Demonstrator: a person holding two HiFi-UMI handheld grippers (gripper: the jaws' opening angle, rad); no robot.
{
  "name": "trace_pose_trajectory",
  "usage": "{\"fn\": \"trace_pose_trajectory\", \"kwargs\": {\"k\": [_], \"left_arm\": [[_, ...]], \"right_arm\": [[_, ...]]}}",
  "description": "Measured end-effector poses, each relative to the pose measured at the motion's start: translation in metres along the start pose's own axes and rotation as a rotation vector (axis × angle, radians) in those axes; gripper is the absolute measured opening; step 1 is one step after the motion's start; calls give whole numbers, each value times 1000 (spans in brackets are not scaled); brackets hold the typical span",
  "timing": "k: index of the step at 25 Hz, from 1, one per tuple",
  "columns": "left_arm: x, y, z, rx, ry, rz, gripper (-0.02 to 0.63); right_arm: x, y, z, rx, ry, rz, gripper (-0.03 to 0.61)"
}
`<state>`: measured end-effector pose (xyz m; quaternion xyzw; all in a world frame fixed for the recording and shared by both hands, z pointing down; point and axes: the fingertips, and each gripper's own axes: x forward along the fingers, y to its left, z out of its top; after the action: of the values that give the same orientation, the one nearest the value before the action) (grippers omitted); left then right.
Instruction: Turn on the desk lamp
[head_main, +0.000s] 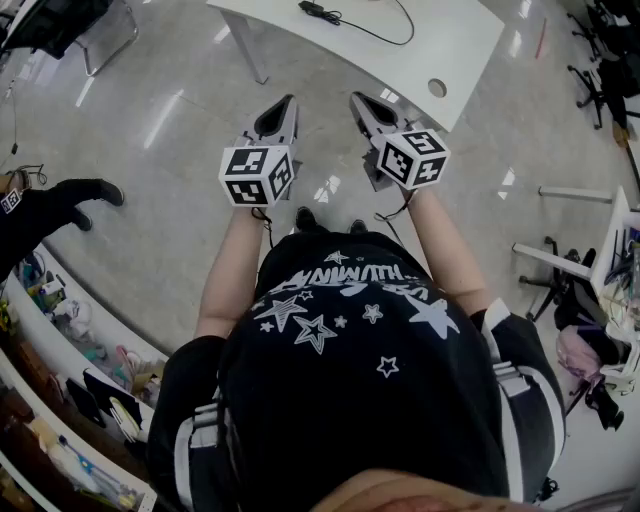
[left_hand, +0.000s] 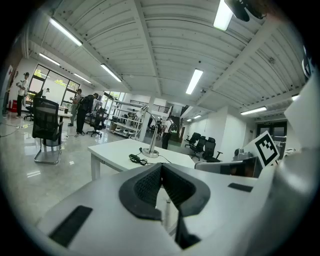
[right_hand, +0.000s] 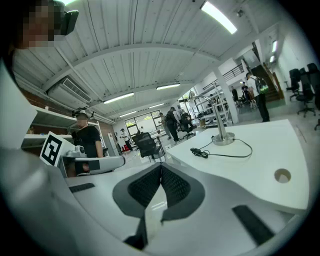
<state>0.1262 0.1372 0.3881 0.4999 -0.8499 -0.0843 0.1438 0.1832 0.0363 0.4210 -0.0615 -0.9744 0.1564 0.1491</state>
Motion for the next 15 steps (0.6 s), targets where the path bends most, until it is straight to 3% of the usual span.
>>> {"fn": "trace_pose_trajectory", "kwargs": {"k": [8,15], "left_arm": [[-13,14,11,-11,-17,-52,9],[-10,21,5,-22,-8,-50,9]], "right_arm": [[9,6,11,-4,-32,-50,5],[2,-16,23,-6,-59,-102,5]]}}
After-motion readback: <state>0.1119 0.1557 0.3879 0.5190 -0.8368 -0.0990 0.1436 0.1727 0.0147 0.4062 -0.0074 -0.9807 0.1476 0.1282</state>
